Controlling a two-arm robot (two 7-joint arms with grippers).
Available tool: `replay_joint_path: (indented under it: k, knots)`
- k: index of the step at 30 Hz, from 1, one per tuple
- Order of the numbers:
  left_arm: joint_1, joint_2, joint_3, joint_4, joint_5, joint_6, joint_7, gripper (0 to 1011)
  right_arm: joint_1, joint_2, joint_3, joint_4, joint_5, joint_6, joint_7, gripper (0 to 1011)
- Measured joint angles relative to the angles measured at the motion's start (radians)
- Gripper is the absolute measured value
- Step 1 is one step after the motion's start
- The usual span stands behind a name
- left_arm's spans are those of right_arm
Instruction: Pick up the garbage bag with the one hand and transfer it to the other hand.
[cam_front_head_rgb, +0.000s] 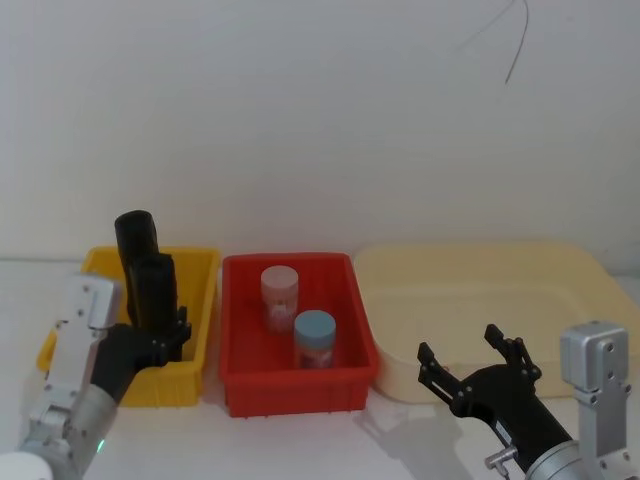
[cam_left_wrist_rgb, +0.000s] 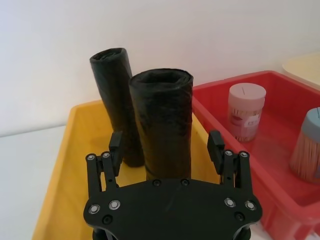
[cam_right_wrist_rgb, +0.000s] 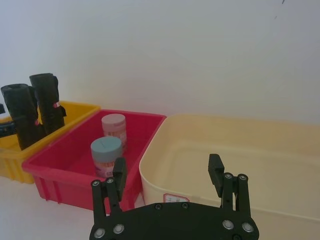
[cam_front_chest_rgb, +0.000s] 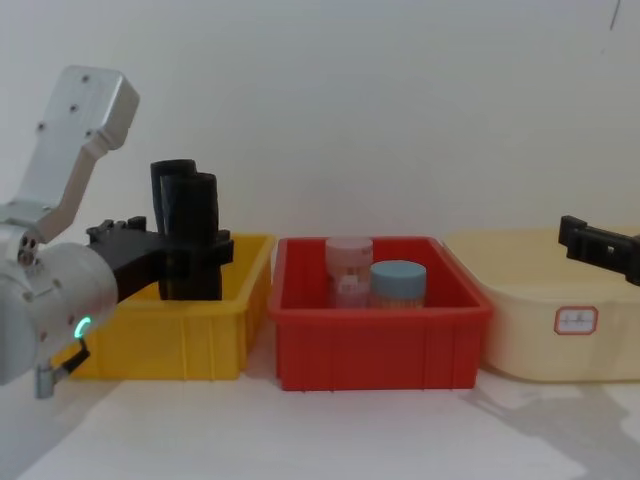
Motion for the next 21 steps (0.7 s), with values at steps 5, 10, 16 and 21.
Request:
replay_joint_path:
  k: [5,10,16,21]
  knots:
    - [-0.033,-0.014,0.002,0.047,-0.001,-0.010,-0.017,1001,0.000,0.000,0.000,0.000,0.000,0.000,0.000,999]
    - [-0.070,-0.030,0.001,0.095,-0.001,-0.019,-0.031,1001,0.000,0.000,0.000,0.000,0.000,0.000,0.000,1000]
    - [-0.111,-0.049,-0.006,0.148,-0.004,-0.021,-0.043,926,0.000,0.000,0.000,0.000,0.000,0.000,0.000,1000]
    - [-0.136,-0.061,-0.012,0.178,-0.008,-0.022,-0.055,778,0.000,0.000,0.000,0.000,0.000,0.000,0.000,1000]
